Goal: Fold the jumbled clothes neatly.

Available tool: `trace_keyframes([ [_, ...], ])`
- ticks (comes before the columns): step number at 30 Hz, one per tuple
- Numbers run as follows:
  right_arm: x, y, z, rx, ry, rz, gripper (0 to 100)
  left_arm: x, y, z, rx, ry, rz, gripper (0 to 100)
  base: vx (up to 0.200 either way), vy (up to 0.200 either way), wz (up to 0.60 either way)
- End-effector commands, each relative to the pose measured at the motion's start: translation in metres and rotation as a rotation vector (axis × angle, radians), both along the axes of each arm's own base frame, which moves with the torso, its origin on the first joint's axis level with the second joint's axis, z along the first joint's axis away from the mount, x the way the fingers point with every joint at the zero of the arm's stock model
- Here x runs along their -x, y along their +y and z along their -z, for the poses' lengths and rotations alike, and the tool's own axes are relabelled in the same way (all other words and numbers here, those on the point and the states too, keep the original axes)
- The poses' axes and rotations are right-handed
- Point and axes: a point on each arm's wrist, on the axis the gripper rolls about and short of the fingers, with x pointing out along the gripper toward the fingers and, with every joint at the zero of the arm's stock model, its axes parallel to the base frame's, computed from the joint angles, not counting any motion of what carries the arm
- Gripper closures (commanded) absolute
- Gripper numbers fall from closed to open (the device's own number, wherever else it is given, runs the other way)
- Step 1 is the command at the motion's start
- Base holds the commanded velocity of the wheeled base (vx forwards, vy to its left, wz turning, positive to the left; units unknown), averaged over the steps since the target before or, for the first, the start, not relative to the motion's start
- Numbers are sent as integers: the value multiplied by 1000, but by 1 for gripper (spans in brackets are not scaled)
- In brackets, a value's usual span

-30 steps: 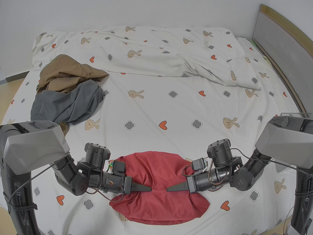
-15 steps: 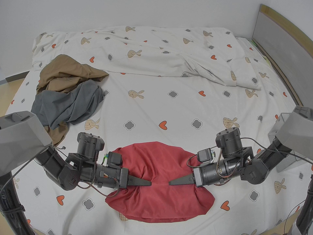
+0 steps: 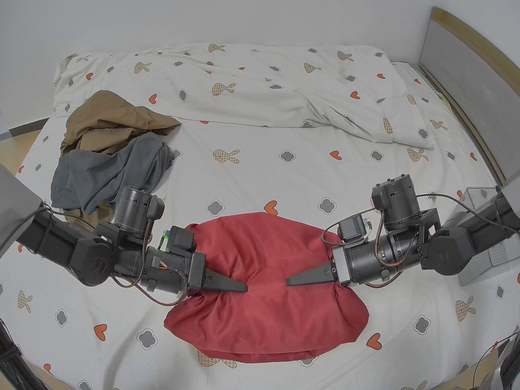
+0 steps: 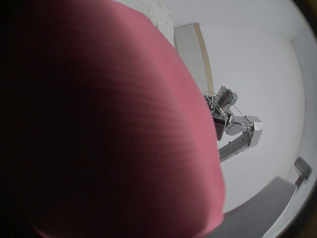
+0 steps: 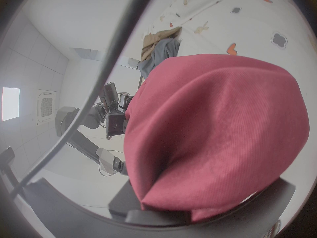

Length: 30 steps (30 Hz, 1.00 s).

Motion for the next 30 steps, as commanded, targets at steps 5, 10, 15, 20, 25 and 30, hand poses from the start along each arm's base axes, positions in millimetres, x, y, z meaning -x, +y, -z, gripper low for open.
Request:
trace_keyframes([
  [5,4,-1,-20,-30,-49,-4,100,2,1,-19,23,-55,0,100,0,0,0],
  [10,5,-1,-19,-28,-45,-5,100,2,-1,-18,20,-51,2,100,0,0,0],
  [15,6,1,-17,-24,-39,-11,100,3,-3,-14,14,-34,9,100,0,-80,0],
  [20,6,1,-17,-24,-39,-13,100,2,-3,-15,13,-32,10,100,0,-200,0],
  [25,6,1,-16,-23,-36,-11,100,3,-4,-15,13,-32,13,100,0,-200,0],
  [30,6,1,-16,-23,-36,-11,100,3,-4,-15,12,-31,13,100,0,-200,0],
])
